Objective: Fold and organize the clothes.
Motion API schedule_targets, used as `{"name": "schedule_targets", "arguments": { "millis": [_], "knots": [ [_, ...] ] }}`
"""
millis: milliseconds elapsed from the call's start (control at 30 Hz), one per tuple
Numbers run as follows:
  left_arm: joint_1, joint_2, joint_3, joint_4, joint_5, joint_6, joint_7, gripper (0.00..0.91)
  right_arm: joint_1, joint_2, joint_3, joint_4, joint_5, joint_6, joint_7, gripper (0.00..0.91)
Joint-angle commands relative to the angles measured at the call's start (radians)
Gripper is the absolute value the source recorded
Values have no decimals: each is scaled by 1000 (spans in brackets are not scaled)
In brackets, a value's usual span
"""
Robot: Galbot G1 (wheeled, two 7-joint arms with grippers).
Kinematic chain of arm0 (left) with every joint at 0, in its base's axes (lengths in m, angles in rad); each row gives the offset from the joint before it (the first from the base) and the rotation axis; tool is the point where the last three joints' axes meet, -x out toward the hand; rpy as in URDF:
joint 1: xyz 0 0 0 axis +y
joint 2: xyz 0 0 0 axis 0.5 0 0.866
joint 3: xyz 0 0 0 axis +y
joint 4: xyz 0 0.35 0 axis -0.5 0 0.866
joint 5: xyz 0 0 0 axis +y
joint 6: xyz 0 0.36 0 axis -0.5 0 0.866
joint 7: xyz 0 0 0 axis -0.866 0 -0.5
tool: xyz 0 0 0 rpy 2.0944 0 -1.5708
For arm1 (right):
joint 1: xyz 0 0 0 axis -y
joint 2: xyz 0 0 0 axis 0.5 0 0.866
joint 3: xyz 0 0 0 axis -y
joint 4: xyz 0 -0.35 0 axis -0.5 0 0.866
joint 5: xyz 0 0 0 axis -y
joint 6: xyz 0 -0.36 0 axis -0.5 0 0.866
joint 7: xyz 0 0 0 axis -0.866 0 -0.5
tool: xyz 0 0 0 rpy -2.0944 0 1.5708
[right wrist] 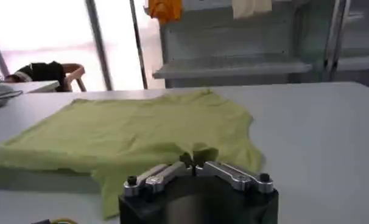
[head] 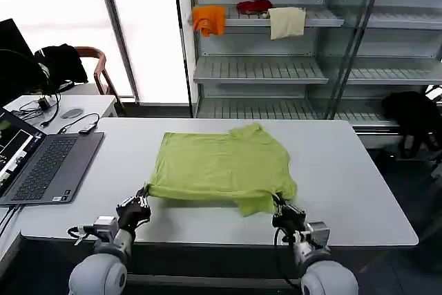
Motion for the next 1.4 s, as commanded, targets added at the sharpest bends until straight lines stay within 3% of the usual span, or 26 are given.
{"name": "schedule_targets", "arguments": {
  "millis": [33, 433, 467, 500, 533, 567, 600, 1200, 1400],
  "knots": [
    [-153, -14, 20, 96, 1, 31, -10, 0, 147, 22, -11, -112, 12, -17, 17, 0],
    [-200, -27, 25, 201, 34, 31, -17, 0, 234, 35, -6, -228, -16, -17, 10, 0],
    [-201, -26, 25, 207, 35, 31, -16, 0, 239, 36, -6, -235, -19, -17, 10, 30],
    [-201, -24, 24, 210, 34, 31, -14, 10, 242, 37, -6, -238, -23, -17, 9, 907],
    [-200, -22, 26, 216, 35, 30, -9, 10, 248, 39, -7, -247, -33, -17, 8, 907],
    [-199, -21, 26, 218, 36, 28, -7, 91, 250, 40, -7, -250, -36, -17, 7, 907],
    [-199, -21, 27, 221, 37, 27, -4, 907, 253, 41, -9, -255, -39, -17, 13, 907],
    [-202, -17, 17, 183, 78, 7, 5, 907, 439, 81, 29, -436, -71, 30, 16, 907],
    [-187, -8, -6, 153, 61, 20, 0, 907, 437, 50, 53, -413, -53, 19, 12, 907]
  ]
}}
